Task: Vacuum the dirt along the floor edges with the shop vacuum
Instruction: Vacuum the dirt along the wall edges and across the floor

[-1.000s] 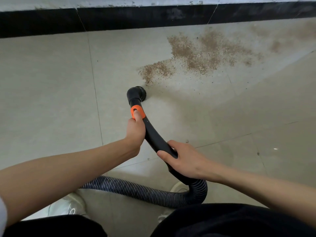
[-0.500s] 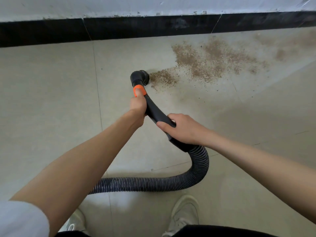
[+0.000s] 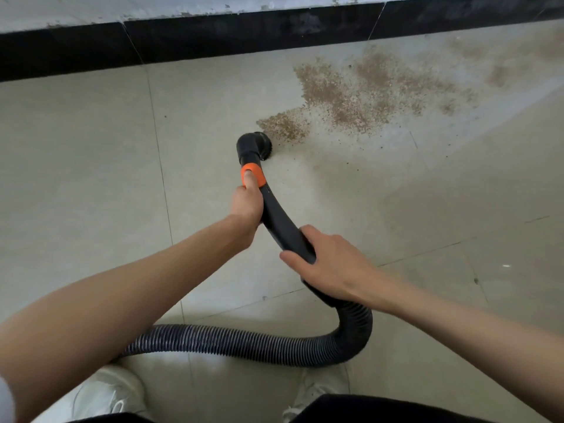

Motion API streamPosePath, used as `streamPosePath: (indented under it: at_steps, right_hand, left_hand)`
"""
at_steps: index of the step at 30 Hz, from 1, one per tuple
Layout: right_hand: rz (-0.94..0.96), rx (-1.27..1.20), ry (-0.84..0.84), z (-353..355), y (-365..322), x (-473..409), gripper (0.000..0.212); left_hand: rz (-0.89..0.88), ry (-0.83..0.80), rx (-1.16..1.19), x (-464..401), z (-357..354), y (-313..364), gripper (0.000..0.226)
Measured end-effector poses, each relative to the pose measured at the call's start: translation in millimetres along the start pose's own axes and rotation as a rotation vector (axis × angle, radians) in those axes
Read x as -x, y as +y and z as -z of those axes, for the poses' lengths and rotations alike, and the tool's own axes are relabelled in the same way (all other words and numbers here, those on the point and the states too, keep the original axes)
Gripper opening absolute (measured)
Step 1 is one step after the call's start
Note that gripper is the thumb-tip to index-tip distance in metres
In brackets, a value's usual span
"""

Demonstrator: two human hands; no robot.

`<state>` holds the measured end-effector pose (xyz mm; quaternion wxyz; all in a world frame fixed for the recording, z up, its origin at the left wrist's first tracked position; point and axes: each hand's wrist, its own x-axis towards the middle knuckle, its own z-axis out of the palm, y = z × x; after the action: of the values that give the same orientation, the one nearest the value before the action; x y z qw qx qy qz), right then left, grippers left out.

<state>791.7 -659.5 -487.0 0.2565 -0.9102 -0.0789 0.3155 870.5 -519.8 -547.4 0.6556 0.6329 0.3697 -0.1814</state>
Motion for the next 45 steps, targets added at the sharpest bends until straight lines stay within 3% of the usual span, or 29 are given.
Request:
streamPosePath:
  at_steps: [7,12,18,25,29,39,45]
  right_hand:
    - [-0.01,-0.012,-0.016,-6.3,3.3,19.4,0.037]
    - [0.001,-0.016,0.048,17.8,-4.0,-31.0,0.035]
    - [0.018,-0.065,0.078,39.2,-10.1,-75.3,0.034]
    - [-0.036,-0.101,0.053,6.7,26.7,-15.3,0.035]
    - [-0.06,-0.115,0.056,-1.6,37.2,5.5,0.037]
    - [-0.025,-0.102,0.136,41.3,6.7,-81.0,0.037]
    - [-0.082,-0.141,0.127,32.0,10.7,-58.8,0.037]
  left_hand:
    - [0.014,-0.025,-0.036,8.5,-2.0,-18.4,0.048]
    - [-0.021,-0.041,0.065,-20.0,-9.9,28.2,0.041]
    - [-0.062,-0.03,0.021,-49.8,-8.7,63.2,0.039]
    - [-0.133,-0.006,-0.226,-9.5,-25.8,9.4,0.052]
    - [-0.134,-0.034,-0.186,6.9,-35.7,-10.6,0.053]
    - [-0.135,0.028,-0.11,-68.5,-38.0,66.5,0.056]
    - [-0.157,-0.107,-0.19,-51.2,-35.3,54.5,0.047]
